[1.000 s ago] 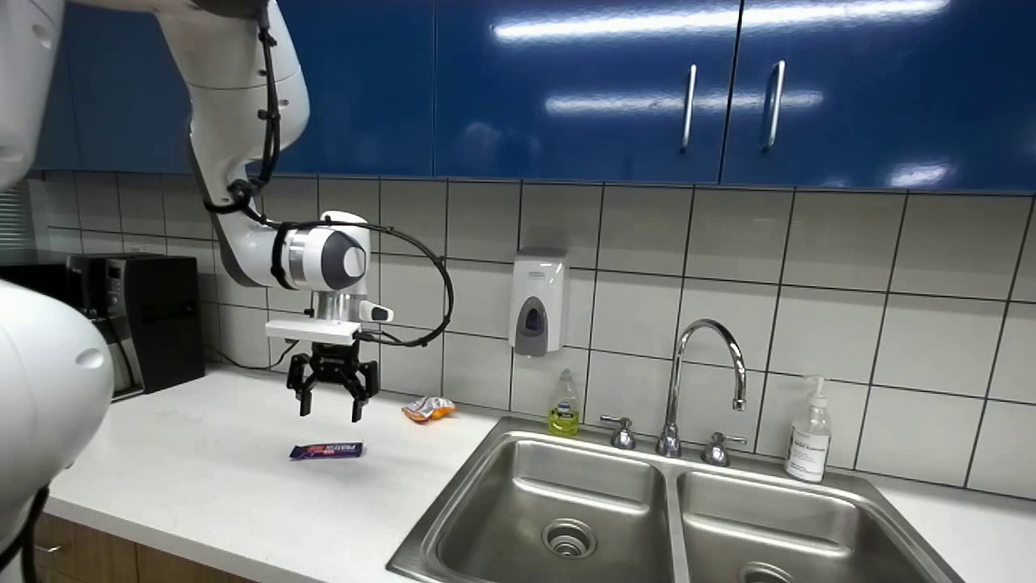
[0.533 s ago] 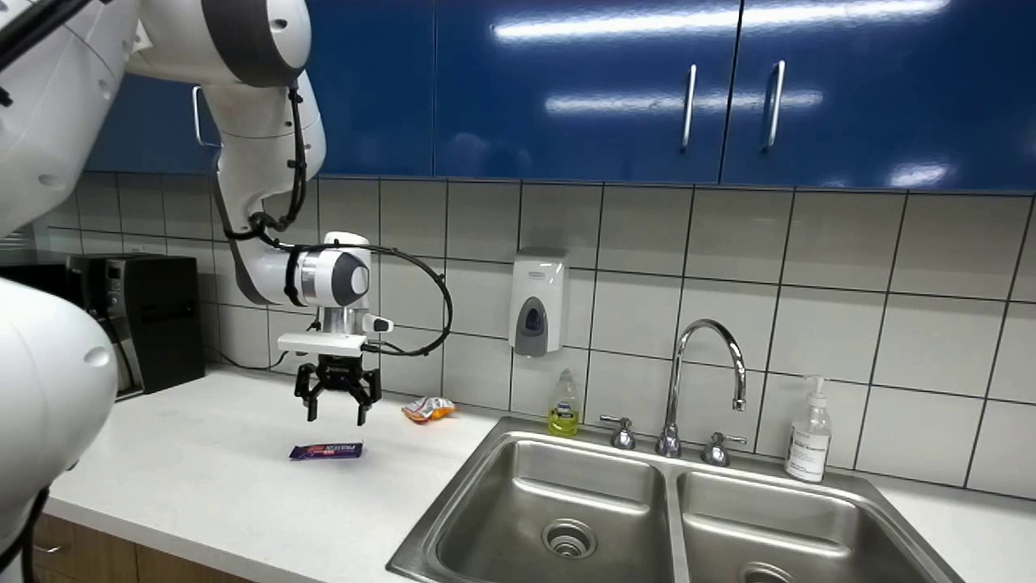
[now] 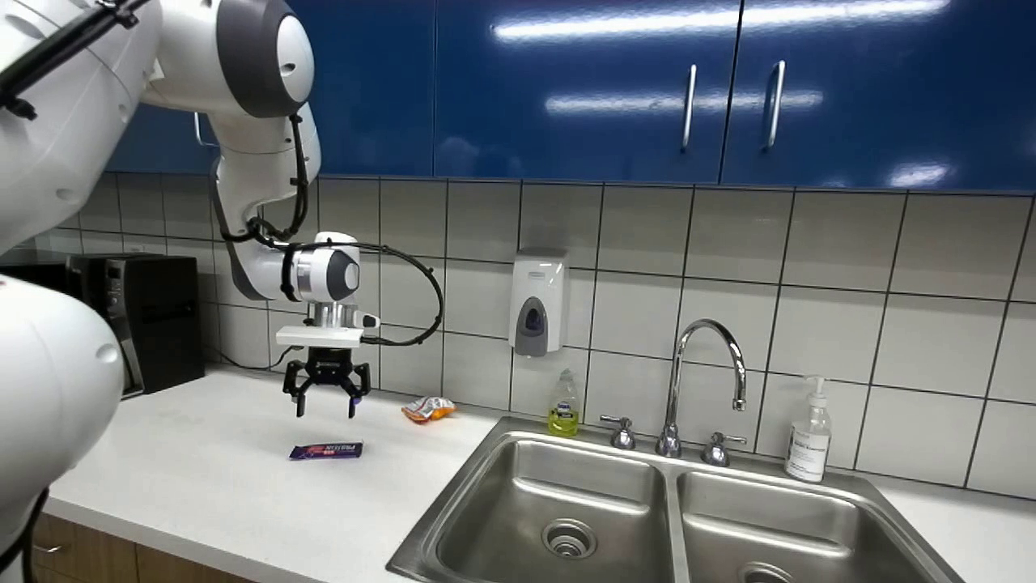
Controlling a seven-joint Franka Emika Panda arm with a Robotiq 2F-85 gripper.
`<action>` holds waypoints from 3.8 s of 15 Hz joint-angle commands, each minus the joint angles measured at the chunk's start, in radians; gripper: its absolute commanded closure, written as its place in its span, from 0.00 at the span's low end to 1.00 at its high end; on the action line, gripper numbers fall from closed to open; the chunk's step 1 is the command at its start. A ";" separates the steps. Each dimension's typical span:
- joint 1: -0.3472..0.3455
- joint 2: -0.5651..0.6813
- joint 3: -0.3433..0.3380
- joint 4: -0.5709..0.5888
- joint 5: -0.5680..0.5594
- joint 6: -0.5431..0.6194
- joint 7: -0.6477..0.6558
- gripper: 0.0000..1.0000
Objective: Move the chocolate bar to the sink
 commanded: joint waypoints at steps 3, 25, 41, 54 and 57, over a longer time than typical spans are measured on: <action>0.014 0.073 0.012 0.100 -0.029 -0.079 -0.053 0.00; 0.023 0.193 -0.012 0.185 -0.038 -0.048 -0.038 0.00; 0.027 0.250 -0.004 0.253 -0.051 -0.047 -0.043 0.00; 0.032 0.241 -0.013 0.243 -0.003 -0.013 0.096 0.00; 0.038 0.238 -0.020 0.239 0.028 0.012 0.183 0.00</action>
